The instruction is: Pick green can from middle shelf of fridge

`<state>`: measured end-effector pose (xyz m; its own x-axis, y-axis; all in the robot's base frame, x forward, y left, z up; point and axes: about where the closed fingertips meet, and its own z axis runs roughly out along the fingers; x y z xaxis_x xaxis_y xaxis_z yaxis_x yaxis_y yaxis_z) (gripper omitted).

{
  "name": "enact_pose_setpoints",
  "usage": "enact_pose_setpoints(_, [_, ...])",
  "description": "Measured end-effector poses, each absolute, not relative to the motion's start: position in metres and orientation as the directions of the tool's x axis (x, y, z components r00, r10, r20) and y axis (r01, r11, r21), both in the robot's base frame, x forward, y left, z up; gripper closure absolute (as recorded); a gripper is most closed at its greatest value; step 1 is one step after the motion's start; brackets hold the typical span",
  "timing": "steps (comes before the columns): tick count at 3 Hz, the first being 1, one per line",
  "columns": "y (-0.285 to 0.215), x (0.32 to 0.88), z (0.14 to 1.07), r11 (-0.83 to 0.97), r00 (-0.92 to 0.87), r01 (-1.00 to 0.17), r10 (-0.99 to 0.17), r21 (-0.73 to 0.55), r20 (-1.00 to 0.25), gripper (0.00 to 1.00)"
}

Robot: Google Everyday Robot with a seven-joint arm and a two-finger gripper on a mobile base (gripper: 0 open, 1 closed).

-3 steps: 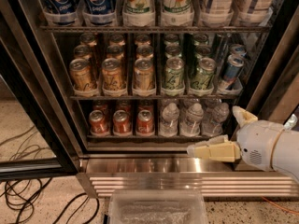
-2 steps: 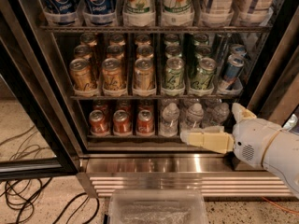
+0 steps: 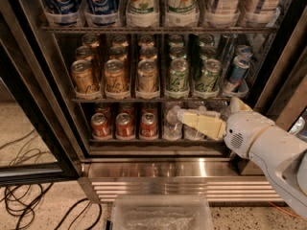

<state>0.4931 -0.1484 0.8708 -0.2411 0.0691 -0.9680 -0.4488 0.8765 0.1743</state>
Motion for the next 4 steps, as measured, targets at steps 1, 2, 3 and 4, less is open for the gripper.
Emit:
enact_pose_setpoints(1, [-0.14, 0.502, 0.871, 0.876, -0.227, -0.455, 0.058, 0.159, -0.972, 0.12])
enact_pose_setpoints(2, [-0.136, 0.511, 0.866, 0.886, -0.208, -0.455, -0.007, 0.091, -0.978, 0.12])
enact_pose_setpoints(3, [-0.136, 0.523, 0.857, 0.897, -0.192, -0.443, -0.083, 0.01, -0.978, 0.13])
enact_pose_setpoints(4, [-0.136, 0.533, 0.845, 0.904, -0.187, -0.426, -0.133, -0.042, -0.973, 0.16])
